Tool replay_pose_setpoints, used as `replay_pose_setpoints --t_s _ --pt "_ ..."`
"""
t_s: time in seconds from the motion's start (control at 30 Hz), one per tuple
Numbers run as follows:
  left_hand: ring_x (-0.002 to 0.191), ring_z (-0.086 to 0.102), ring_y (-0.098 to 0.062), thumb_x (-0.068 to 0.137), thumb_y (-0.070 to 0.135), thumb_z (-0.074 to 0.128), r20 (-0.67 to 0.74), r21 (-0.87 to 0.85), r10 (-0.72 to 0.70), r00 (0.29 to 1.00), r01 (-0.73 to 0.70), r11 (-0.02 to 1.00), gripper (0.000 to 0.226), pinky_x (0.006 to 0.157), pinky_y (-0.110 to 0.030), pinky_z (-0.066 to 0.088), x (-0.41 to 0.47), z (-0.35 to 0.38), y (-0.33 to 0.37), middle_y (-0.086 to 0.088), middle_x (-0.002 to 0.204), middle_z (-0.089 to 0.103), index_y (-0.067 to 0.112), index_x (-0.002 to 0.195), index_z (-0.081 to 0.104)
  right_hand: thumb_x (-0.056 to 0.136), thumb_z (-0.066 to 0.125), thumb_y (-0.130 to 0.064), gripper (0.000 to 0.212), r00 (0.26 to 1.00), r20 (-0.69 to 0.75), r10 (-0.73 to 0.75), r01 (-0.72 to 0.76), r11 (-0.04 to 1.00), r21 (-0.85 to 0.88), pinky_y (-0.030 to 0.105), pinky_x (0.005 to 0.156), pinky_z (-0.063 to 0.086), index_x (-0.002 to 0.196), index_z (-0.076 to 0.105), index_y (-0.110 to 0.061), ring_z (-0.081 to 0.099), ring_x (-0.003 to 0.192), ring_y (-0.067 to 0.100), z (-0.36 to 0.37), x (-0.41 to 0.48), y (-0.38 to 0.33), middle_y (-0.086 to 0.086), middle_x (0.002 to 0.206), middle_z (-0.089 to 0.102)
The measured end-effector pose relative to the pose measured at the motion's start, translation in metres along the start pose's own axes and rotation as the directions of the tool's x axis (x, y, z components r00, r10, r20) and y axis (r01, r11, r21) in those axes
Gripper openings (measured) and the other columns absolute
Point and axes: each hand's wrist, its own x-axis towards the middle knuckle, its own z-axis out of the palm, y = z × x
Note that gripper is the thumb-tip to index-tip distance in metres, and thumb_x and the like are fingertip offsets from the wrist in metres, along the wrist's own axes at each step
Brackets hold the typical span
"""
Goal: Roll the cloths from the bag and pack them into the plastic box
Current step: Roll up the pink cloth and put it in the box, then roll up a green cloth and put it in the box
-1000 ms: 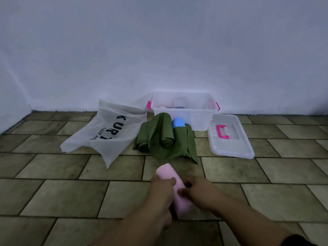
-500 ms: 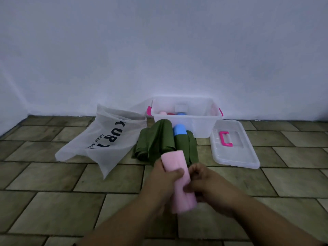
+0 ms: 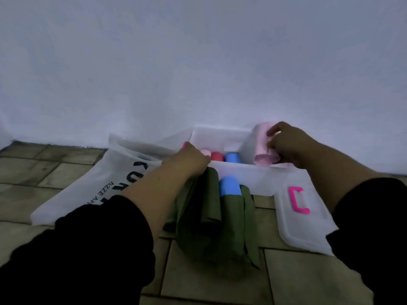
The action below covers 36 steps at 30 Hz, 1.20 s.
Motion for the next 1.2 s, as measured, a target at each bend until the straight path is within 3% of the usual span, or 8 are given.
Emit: replay_pose_setpoints --t_s 0.1,0.2,0.43,0.67,0.83,0.93,1.03,1.2 --pt "0.134 0.037 -0.034 0.089 0.054 0.044 0.020 0.089 0.017 1.000 -0.019 0.996 0.086 0.109 -0.046 0.031 0.010 0.007 -0.005 -0.015 0.152 0.030 0.007 0.150 0.006 0.088 0.057 -0.005 0.026 0.982 0.166 0.086 0.030 0.804 -0.593 0.038 0.083 0.052 0.113 0.063 -0.005 0.061 0.100 0.033 0.020 0.038 0.009 0.018 0.112 0.061" --pt "0.139 0.030 -0.033 0.091 0.056 0.041 0.034 0.161 0.051 0.998 -0.055 0.985 0.089 0.111 -0.049 0.027 0.013 0.007 -0.010 -0.014 0.156 0.022 0.008 0.151 -0.004 0.088 0.061 -0.026 0.042 0.944 0.272 0.184 0.125 0.565 -0.816 0.037 0.103 0.041 0.127 0.059 -0.012 0.053 0.119 0.028 0.036 0.059 0.016 0.012 0.134 0.055" --pt "0.141 0.026 -0.032 0.094 0.056 0.038 0.061 0.215 0.046 0.997 -0.058 0.975 0.086 0.113 -0.050 0.022 0.009 0.003 -0.008 -0.012 0.157 0.020 0.011 0.151 -0.008 0.030 0.063 -0.061 0.088 0.895 0.349 0.280 0.157 0.533 -0.831 0.044 0.097 0.047 0.111 0.071 -0.025 0.060 0.100 0.023 0.041 0.087 0.034 0.004 0.119 0.063" --pt "0.140 0.027 -0.031 0.093 0.058 0.038 0.050 0.195 0.024 0.998 -0.033 0.980 0.085 0.112 -0.051 0.023 0.005 0.004 -0.007 -0.009 0.157 0.020 0.014 0.152 -0.006 0.079 0.066 -0.043 0.048 0.903 0.310 0.297 0.130 0.498 -0.857 0.043 0.101 0.043 0.122 0.064 -0.021 0.056 0.111 0.027 0.044 0.077 0.023 0.008 0.132 0.057" --pt "0.143 0.022 -0.024 0.090 0.062 0.039 -0.098 0.042 0.100 0.990 -0.096 0.994 0.082 0.112 -0.055 0.022 -0.018 -0.008 -0.020 -0.002 0.159 0.015 0.019 0.152 0.008 0.084 0.059 -0.021 0.016 0.934 -0.041 -0.355 0.250 0.731 -0.634 0.029 0.078 0.043 0.099 0.063 -0.015 0.058 0.103 0.028 0.055 0.023 -0.007 0.010 0.110 0.065" --pt "0.142 0.022 -0.024 0.084 0.070 0.035 -0.195 0.029 0.157 0.968 -0.154 0.988 0.081 0.111 -0.053 0.026 -0.066 -0.015 -0.058 0.000 0.158 0.018 0.026 0.150 0.015 0.078 0.063 -0.030 0.012 0.909 -0.010 -0.417 0.363 0.802 -0.474 0.027 0.060 0.037 0.072 0.055 -0.022 0.060 0.078 0.021 0.066 -0.040 -0.015 -0.003 0.078 0.064" --pt "0.145 0.012 -0.022 0.076 0.073 0.043 0.025 0.232 0.068 0.997 -0.072 0.970 0.093 0.113 -0.050 0.024 -0.123 0.005 -0.108 0.001 0.160 0.006 0.031 0.150 0.004 0.073 0.064 -0.053 0.027 0.935 0.240 -0.261 0.351 0.773 -0.527 0.025 0.060 0.041 0.081 0.051 -0.031 0.060 0.076 0.014 0.096 -0.096 -0.002 -0.011 0.080 0.060" --pt "0.145 -0.016 -0.028 0.074 0.071 0.050 0.307 0.427 -0.151 0.940 0.005 0.904 0.109 0.113 -0.056 0.008 -0.169 0.066 -0.134 -0.006 0.158 -0.022 0.027 0.149 -0.016 0.079 0.056 -0.050 0.059 0.967 0.187 -0.174 0.255 0.708 -0.658 0.041 0.083 0.046 0.129 0.037 -0.024 0.053 0.096 0.026 0.140 -0.114 0.009 0.003 0.101 0.051"
